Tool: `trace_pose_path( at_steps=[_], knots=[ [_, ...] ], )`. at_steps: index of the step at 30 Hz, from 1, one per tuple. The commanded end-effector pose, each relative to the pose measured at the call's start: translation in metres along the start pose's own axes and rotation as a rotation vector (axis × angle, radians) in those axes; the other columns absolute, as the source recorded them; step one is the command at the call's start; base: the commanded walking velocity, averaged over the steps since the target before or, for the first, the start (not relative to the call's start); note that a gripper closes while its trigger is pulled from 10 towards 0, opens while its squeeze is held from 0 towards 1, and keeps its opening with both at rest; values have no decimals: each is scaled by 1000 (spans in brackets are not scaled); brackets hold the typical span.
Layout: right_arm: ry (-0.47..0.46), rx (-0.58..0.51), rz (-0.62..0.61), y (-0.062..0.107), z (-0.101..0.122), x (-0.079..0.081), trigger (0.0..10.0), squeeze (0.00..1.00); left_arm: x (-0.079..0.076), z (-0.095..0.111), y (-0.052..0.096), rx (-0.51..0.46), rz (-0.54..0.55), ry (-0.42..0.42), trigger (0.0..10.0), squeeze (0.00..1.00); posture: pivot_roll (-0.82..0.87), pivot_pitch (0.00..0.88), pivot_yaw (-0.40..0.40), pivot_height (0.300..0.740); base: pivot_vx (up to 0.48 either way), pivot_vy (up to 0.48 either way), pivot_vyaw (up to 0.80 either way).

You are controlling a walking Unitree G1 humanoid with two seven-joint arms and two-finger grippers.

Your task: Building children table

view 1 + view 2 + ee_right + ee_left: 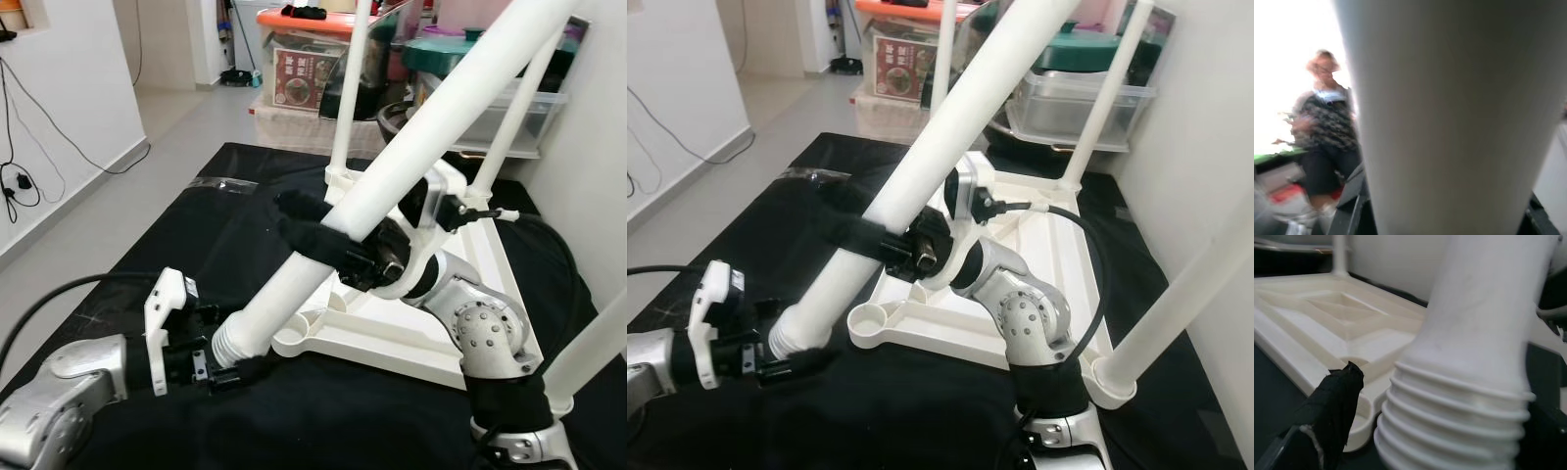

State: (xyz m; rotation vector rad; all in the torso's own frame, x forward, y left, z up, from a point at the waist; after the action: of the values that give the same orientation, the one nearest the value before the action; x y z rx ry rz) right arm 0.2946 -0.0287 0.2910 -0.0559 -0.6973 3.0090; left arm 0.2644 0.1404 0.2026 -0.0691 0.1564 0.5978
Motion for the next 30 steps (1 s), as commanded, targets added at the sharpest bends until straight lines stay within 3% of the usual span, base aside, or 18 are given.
trace_pose_path(
  at_steps=[1,2,3,4,6,7,13,16,20,25,30],
  knots=[
    [22,64,-164,15,-8,-32,0,0,4,14,12,-53,75,-32,10000,153,158,0,-97,740,0,0,0],
    [67,104,-313,25,-7,-59,0,0,7,13,14,-69,130,-61,10000,0,163,0,-102,740,0,0,0],
    [67,104,-313,25,-7,-59,0,0,7,13,14,-69,130,-61,10000,0,163,0,-102,740,0,0,0],
    [94,139,-442,35,-4,-81,0,0,17,13,17,-101,222,-72,10000,0,163,0,-102,740,0,0,0],
    [94,139,-442,35,-4,-81,0,0,17,13,17,-101,222,-72,10000,0,163,0,-102,740,0,0,0],
    [154,203,-638,54,2,-111,0,0,35,15,23,-167,365,-65,10000,0,163,0,-105,740,0,0,0],
    [206,227,-747,65,11,-127,0,0,40,19,28,-202,423,-50,10000,0,165,0,-102,740,0,0,0],
    [299,159,-892,76,51,-144,0,0,55,-4,36,-98,567,-98,10000,0,169,0,-95,740,0,0,0],
    [322,112,-944,76,66,-150,0,0,60,-19,36,-42,625,-101,10000,0,164,0,-91,740,0,0,0],
    [295,-68,-1006,71,95,-154,0,0,55,-43,25,33,647,-145,10000,0,165,0,-90,740,0,0,0],
    [277,-106,-981,61,98,-152,0,0,51,-49,19,40,643,-144,10000,0,169,0,-92,740,0,0,0]
  ],
)
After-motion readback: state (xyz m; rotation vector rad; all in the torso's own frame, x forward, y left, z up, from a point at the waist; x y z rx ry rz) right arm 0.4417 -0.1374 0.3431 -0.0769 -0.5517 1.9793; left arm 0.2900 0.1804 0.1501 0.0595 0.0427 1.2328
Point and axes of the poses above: a point about 5 cm out from each wrist's last joint towards the gripper, its own y axis pointing back from the gripper into the wrist, its own z axis along the axis of the wrist's last joint, x = y × z, the point moved 6 cm from there along -y, pointing out of the wrist towards the gripper, and after that the axes turned 9 degrees about y, right-handed, at the moved point
